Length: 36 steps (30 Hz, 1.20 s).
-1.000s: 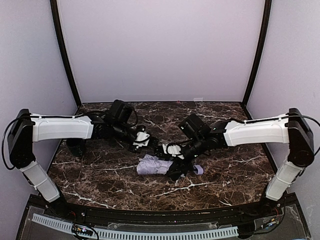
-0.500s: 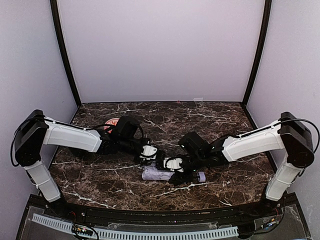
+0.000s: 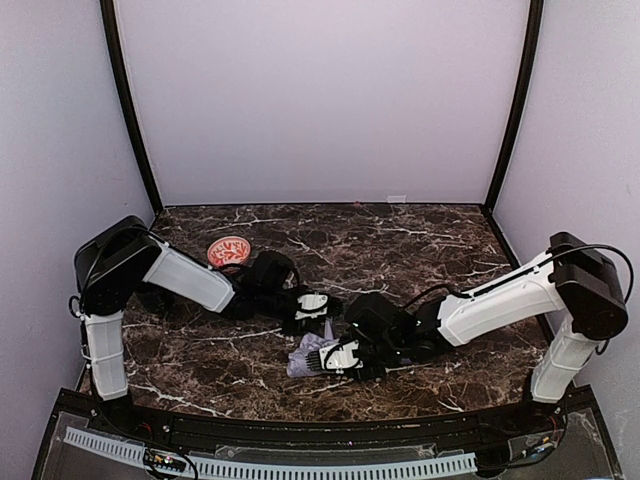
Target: Put away the umbrella
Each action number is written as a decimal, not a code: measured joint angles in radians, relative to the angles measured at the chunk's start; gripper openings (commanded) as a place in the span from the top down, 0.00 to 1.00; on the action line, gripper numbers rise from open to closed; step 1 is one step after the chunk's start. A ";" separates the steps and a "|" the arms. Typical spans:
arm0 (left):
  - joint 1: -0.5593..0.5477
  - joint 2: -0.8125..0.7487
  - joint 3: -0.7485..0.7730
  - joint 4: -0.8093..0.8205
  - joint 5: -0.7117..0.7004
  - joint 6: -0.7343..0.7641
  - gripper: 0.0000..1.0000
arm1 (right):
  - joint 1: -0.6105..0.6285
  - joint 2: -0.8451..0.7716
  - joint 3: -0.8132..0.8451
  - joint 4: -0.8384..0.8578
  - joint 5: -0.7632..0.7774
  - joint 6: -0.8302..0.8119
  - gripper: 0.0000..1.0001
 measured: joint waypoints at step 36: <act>0.014 0.179 0.151 0.201 -0.158 0.085 0.43 | -0.001 0.042 0.026 0.024 0.096 0.074 1.00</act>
